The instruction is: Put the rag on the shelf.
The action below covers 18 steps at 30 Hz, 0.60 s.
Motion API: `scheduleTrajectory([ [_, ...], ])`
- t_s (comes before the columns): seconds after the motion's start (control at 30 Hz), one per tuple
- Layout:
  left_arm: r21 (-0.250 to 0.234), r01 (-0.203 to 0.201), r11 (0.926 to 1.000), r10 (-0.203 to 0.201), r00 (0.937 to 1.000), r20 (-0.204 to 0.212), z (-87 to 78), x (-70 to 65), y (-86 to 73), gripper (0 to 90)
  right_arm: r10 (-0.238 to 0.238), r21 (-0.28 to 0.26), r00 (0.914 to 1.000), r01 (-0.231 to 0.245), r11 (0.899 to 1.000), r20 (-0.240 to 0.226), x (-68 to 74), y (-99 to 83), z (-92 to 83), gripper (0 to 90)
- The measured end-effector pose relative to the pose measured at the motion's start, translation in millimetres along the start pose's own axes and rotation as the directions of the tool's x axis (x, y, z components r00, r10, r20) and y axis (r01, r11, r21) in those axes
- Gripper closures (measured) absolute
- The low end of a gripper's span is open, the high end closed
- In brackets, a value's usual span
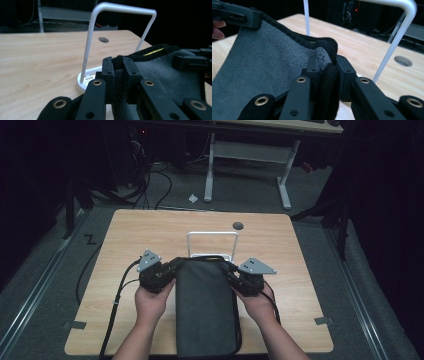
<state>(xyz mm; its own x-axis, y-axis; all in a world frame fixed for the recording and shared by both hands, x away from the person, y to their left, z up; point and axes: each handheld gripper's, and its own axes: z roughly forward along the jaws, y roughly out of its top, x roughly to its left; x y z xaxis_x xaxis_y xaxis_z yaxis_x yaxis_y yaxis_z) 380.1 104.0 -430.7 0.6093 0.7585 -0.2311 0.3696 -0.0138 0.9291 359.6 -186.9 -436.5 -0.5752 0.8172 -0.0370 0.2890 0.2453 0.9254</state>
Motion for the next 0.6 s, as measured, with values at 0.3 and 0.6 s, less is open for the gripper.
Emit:
scheduleTrajectory([
  [0.3,-0.072,-0.033,0.9969,0.033,0.9994,-0.008,-7.9,-8.3,27.2,81.5,-0.005,-0.070,0.9998,0.006,0.998,0.017,-3.1,22.6,-7.8,75.8],
  [0.6,-0.128,-0.054,0.9903,0.053,0.9985,-0.009,-15.1,-14.2,44.0,81.7,-0.029,-0.132,0.9988,0.034,0.991,0.040,-3.0,44.4,-19.0,75.6],
])
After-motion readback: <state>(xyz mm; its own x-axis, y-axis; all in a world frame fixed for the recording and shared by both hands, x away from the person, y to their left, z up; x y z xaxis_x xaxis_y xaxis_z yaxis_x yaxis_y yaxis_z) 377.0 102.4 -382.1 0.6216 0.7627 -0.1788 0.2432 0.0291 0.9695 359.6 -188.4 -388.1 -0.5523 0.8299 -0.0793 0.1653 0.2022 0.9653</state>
